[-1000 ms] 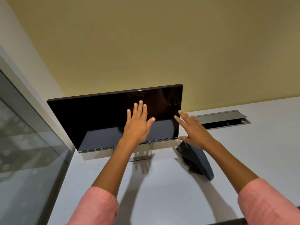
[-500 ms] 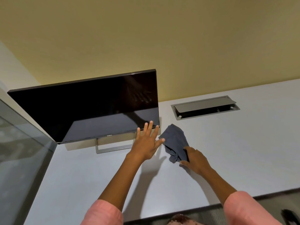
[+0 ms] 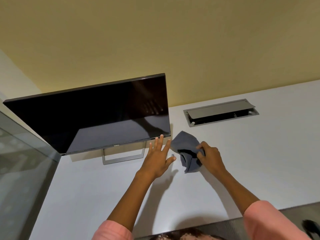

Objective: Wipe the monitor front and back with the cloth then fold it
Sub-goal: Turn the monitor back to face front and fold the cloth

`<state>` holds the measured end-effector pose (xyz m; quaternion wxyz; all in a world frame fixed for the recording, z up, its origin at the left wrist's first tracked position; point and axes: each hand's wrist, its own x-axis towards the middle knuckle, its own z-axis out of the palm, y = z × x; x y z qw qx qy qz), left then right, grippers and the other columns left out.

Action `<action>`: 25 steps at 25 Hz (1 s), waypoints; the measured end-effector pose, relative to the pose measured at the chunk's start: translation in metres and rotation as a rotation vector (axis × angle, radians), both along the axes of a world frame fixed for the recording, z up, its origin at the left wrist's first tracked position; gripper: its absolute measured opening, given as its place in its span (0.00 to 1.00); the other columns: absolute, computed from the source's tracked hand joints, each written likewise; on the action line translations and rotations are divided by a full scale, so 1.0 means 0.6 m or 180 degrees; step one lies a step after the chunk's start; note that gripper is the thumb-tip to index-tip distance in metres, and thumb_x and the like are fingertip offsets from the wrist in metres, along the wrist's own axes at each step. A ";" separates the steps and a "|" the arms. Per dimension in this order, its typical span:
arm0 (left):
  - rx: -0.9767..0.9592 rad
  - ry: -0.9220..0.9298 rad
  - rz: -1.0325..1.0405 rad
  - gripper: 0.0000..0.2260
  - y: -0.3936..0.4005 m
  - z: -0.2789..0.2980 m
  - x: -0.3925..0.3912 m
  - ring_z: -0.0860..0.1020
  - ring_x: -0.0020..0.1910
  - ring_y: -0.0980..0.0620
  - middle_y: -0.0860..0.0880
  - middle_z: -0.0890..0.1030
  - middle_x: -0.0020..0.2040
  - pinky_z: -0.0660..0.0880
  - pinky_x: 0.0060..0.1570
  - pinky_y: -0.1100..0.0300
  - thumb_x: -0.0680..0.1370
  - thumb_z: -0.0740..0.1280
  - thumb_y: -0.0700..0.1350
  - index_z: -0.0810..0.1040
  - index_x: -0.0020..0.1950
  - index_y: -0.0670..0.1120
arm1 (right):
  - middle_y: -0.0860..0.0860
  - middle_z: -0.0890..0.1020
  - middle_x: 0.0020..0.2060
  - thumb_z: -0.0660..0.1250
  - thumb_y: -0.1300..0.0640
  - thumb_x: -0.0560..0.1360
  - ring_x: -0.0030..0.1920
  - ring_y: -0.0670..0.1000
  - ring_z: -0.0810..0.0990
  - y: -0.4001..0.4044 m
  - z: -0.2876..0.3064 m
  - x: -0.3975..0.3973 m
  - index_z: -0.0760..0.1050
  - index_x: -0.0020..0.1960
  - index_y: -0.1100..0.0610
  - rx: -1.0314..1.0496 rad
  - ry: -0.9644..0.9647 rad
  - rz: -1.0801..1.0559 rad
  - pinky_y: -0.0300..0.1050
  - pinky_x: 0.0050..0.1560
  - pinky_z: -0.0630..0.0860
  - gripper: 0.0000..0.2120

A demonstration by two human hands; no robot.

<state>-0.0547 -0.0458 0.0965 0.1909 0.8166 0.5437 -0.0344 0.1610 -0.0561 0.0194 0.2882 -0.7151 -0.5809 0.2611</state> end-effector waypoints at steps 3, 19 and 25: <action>0.0231 -0.0564 -0.0069 0.28 0.031 0.007 0.027 0.39 0.76 0.46 0.48 0.41 0.78 0.40 0.73 0.53 0.81 0.56 0.52 0.47 0.77 0.50 | 0.51 0.82 0.42 0.65 0.61 0.76 0.41 0.49 0.79 0.017 0.085 0.004 0.77 0.50 0.56 0.0380 0.0169 0.0070 0.34 0.40 0.74 0.05; 0.0712 -0.0759 -0.0454 0.09 0.084 0.008 0.123 0.77 0.48 0.46 0.45 0.83 0.48 0.73 0.51 0.56 0.79 0.61 0.41 0.81 0.53 0.47 | 0.51 0.85 0.49 0.68 0.60 0.75 0.51 0.50 0.81 -0.005 0.176 0.095 0.82 0.54 0.55 0.0518 -0.0269 -0.0379 0.34 0.53 0.72 0.09; 0.1433 -0.0822 -0.0733 0.12 0.152 0.044 0.264 0.76 0.40 0.46 0.47 0.81 0.40 0.66 0.64 0.53 0.72 0.61 0.33 0.82 0.42 0.45 | 0.51 0.85 0.46 0.68 0.61 0.74 0.45 0.46 0.80 -0.008 0.219 0.183 0.82 0.53 0.55 0.0980 -0.0227 -0.0750 0.23 0.45 0.71 0.09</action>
